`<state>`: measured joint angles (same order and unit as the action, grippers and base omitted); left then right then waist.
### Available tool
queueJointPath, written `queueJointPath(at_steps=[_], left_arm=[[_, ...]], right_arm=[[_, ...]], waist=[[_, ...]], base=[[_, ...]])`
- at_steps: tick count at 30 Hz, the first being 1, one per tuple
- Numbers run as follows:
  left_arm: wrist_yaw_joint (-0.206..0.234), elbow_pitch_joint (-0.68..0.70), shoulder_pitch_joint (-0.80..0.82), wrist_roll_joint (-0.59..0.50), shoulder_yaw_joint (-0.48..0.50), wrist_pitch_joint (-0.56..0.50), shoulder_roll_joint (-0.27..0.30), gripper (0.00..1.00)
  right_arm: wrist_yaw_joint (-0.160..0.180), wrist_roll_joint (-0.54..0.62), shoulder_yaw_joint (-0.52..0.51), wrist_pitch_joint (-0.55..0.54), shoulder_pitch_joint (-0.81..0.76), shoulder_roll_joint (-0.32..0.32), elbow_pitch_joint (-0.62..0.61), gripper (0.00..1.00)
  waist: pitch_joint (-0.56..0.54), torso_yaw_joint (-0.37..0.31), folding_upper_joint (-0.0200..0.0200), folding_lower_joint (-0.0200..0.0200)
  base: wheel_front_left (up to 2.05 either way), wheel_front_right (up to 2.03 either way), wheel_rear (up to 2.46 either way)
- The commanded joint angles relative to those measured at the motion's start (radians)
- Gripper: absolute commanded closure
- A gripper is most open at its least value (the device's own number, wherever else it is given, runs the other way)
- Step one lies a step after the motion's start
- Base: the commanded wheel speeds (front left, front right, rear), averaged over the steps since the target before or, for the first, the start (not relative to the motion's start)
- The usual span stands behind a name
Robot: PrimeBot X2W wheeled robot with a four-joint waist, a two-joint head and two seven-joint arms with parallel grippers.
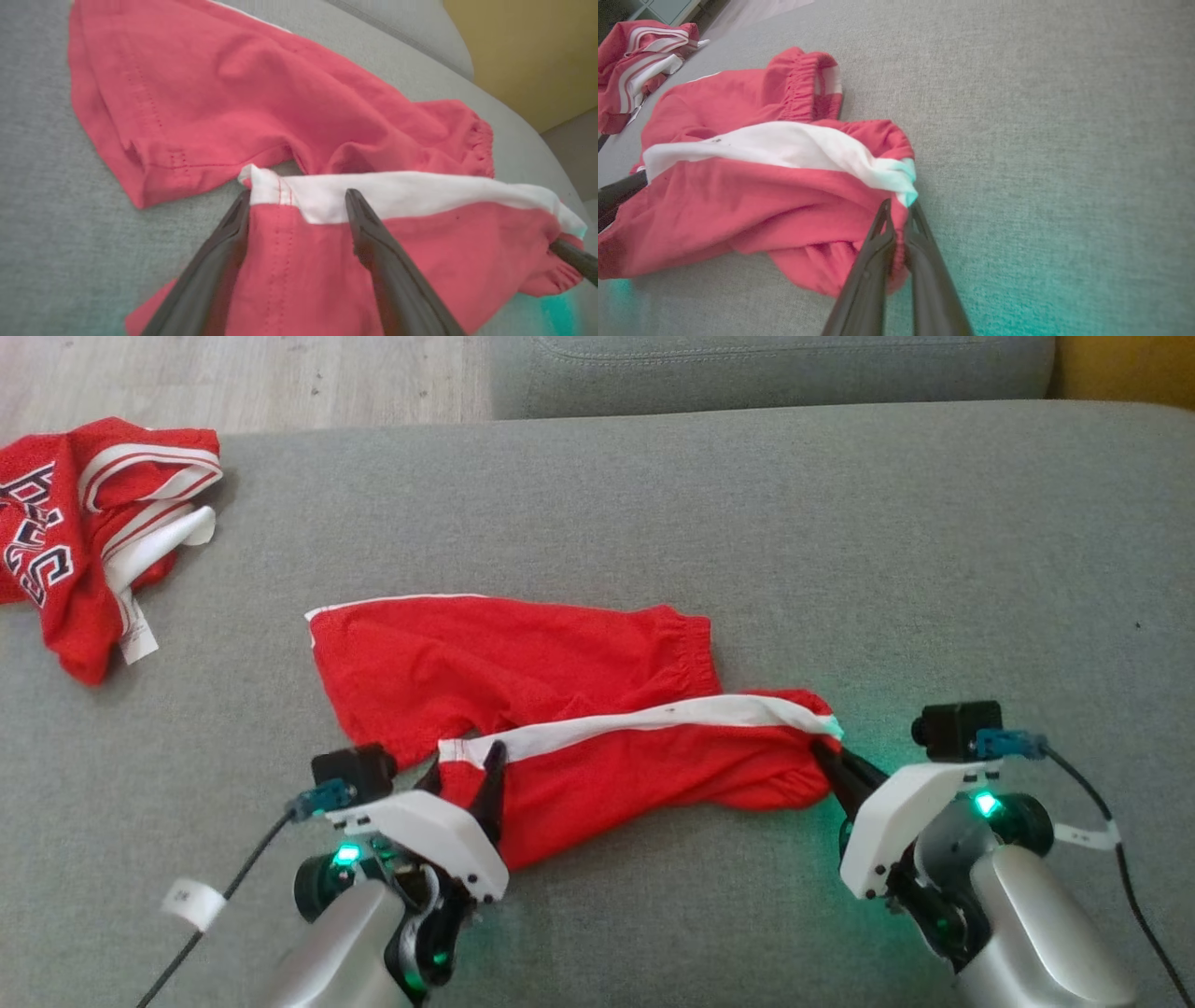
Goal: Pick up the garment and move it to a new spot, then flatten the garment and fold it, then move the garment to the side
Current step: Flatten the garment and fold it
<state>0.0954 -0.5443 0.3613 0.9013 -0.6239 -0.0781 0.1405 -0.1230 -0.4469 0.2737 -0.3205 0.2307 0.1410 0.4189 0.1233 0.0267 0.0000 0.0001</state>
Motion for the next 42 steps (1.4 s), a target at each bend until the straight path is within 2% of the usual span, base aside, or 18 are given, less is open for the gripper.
queueJointPath(at_steps=[1,2,3,4,5,7,11,19,22,26,30,35,40,42], left_arm=[[-0.006,0.023,0.052,0.009,0.045,0.014,0.004,0.0],[-0.009,0.021,0.053,0.015,0.049,0.015,0.002,0.0],[-0.011,0.018,0.054,0.019,0.05,0.014,0.0,0.09],[-0.011,0.014,0.056,0.019,0.05,0.012,0.0,0.35],[-0.011,0.009,0.057,0.019,0.049,0.012,0.0,0.51],[-0.009,-0.004,0.062,0.018,0.048,0.013,-0.001,0.6],[-0.004,-0.029,0.077,0.019,0.054,0.03,-0.011,1.0],[-0.03,-0.002,0.084,-0.005,0.064,0.144,-0.013,1.0],[-0.034,0.06,0.065,-0.016,0.072,0.192,-0.001,1.0],[-0.019,0.197,0.024,-0.037,0.083,0.247,0.027,1.0],[0.018,0.388,-0.03,-0.066,0.094,0.271,0.071,1.0],[0.09,0.662,-0.069,-0.12,0.127,0.273,0.148,1.0],[0.152,0.888,-0.024,-0.163,0.181,0.214,0.229,1.0],[0.16,0.915,0.004,-0.166,0.196,0.188,0.248,1.0]], right_arm=[[-0.008,0.007,0.019,0.016,0.045,0.001,-0.029,1.0],[-0.008,0.007,0.02,0.017,0.046,0.001,-0.028,1.0],[-0.008,0.007,0.02,0.019,0.047,0.001,-0.026,1.0],[-0.008,0.007,0.021,0.021,0.048,0.0,-0.024,1.0],[-0.008,0.007,0.022,0.022,0.048,0.0,-0.022,1.0],[-0.008,0.005,0.024,0.026,0.05,-0.001,-0.019,1.0],[-0.008,0.001,0.028,0.034,0.052,0.0,-0.013,1.0],[-0.008,0.0,0.012,0.083,0.044,0.005,-0.033,1.0],[-0.008,0.001,-0.008,0.107,0.032,0.008,-0.072,1.0],[-0.008,0.01,-0.041,0.126,0.006,0.016,-0.163,1.0],[-0.008,0.031,-0.086,0.122,-0.039,0.025,-0.305,1.0],[-0.008,0.057,-0.15,0.07,-0.096,0.026,-0.544,1.0],[-0.008,0.096,-0.201,-0.038,-0.111,0.03,-0.788,1.0],[-0.008,0.095,-0.207,-0.077,-0.104,0.029,-0.832,1.0]], waist=[[0.001,-0.001,0.0,-0.0001],[0.002,-0.001,0.0,-0.0001],[0.003,-0.001,0.0,-0.0001],[0.004,-0.002,0.0,-0.0001],[0.004,-0.002,0.0,-0.0001],[0.006,-0.003,0.0,-0.0001],[0.007,-0.005,0.0,-0.0001],[-0.016,-0.004,0.0,-0.0001],[-0.039,0.002,0.0,-0.0001],[-0.079,0.01,0.0,-0.0001],[-0.125,0.013,0.0,-0.0001],[-0.16,0.009,0.0,-0.0001],[-0.17,-0.004,0.0,-0.0001],[-0.164,-0.009,0.0,-0.0001]], base=[[0.0,0.0,0.0],[0.0,0.0,0.0],[0.0,0.0,0.0],[0.0,0.0,0.0],[0.0,0.0,0.0],[0.0,0.0,0.0],[0.0,0.0,0.0],[0.0,0.0,0.0],[0.0,0.0,0.0],[0.0,0.0,0.0],[0.0,0.0,0.0],[0.0,0.0,0.0],[0.0,0.0,0.0],[0.0,0.0,0.0]])
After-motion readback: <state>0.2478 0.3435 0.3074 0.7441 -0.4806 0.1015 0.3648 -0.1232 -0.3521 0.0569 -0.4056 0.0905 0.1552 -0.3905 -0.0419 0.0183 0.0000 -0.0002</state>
